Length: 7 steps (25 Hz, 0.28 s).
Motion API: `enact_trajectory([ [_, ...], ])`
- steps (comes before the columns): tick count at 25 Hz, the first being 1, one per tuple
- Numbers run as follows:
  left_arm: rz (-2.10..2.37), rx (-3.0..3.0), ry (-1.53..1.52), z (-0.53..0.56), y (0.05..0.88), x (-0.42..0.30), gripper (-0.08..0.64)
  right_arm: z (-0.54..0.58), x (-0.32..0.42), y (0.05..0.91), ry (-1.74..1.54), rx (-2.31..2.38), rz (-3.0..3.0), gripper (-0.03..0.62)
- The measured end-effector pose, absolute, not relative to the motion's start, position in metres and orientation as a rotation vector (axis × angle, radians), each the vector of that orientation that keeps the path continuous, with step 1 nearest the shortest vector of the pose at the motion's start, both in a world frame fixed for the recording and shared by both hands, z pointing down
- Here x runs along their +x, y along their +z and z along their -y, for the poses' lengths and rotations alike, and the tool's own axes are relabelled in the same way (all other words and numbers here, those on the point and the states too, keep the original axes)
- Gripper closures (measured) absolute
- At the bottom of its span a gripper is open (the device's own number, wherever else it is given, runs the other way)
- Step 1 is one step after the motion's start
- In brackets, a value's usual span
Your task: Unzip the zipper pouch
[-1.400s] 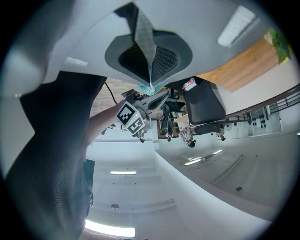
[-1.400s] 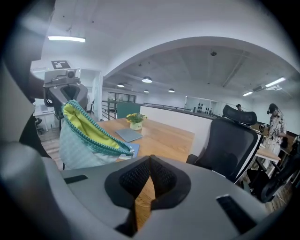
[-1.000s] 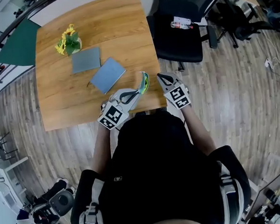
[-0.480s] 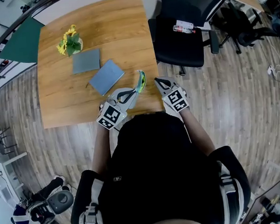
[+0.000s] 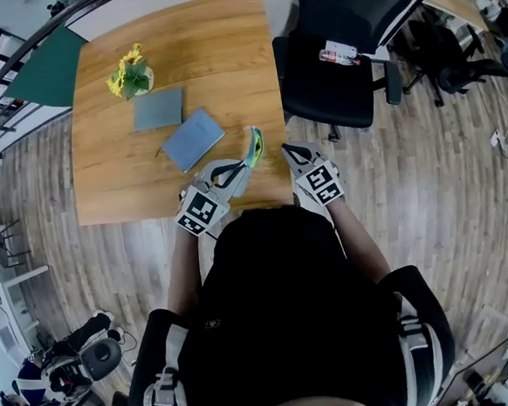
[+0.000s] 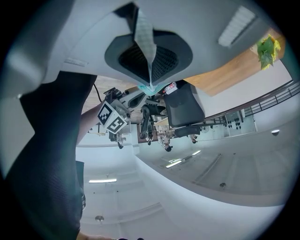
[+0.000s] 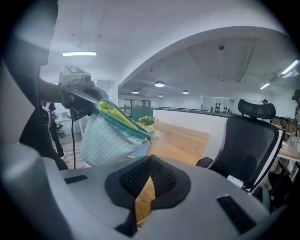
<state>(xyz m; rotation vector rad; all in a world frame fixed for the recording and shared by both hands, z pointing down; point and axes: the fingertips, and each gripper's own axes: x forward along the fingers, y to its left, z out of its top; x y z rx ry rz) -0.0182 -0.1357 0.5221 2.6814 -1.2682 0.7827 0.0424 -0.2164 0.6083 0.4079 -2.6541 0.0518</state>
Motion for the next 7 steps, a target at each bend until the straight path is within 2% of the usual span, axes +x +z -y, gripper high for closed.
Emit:
enact_trajectory([
  [7, 1.319, 2.652, 0.782, 0.1442, 0.5177, -0.0105, 0.548, 0.2264, 0.0491, 0.6095, 0.054, 0.374, 2.672, 0.591],
])
